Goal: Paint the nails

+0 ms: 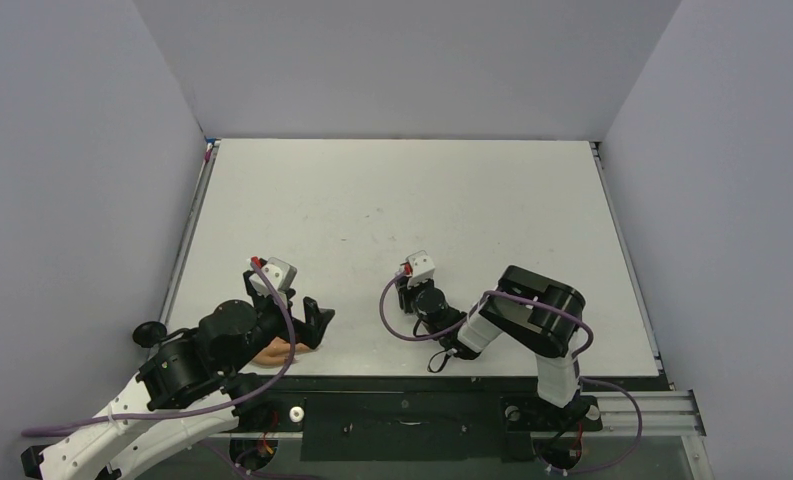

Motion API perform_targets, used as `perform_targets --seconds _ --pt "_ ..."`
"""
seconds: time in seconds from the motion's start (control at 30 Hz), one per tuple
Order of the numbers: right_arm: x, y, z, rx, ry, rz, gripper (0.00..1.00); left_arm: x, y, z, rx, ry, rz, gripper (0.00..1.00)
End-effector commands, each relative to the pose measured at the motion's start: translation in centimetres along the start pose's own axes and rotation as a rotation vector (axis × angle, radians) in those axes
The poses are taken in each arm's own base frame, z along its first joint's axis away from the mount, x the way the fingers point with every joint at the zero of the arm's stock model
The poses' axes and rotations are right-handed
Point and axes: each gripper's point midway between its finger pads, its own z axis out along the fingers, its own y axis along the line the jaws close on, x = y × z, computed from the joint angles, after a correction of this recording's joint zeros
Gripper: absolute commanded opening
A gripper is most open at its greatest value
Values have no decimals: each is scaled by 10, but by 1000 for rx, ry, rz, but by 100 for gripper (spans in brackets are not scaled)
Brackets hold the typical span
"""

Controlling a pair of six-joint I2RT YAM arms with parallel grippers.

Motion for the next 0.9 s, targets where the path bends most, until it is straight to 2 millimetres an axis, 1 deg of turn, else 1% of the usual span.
perform_targets --seconds 0.0,0.2,0.4,0.57,0.63,0.7,0.73,0.77,0.8,0.83,0.87 --pt "-22 5 6 4 -85 56 8 -17 -6 0 28 -62 -21 96" --pt "-15 3 6 15 -66 44 15 -17 -7 -1 33 -67 -20 96" --pt "-11 2 6 26 -47 41 29 -17 -6 -2 33 -68 -19 97" --pt "-7 4 7 25 -35 45 35 -17 -7 -2 38 -68 -18 97" --pt "-7 4 7 25 -35 50 39 -17 -7 -3 39 -71 -18 97" --pt "-8 3 6 27 -35 53 45 -17 -7 -3 40 -72 -18 96" --pt "-8 3 6 28 -34 58 50 -18 -7 -3 40 -73 -19 96" --pt "-9 2 5 32 -32 60 60 -17 -7 -3 40 -74 -19 96" --pt "-7 1 5 42 -22 65 64 -18 -7 -3 39 -75 -19 96" --pt "-9 0 4 47 -23 71 67 -17 -7 -3 38 -74 -20 96" --pt "-8 -1 3 55 -13 76 68 -17 -6 -3 36 -73 -20 96"
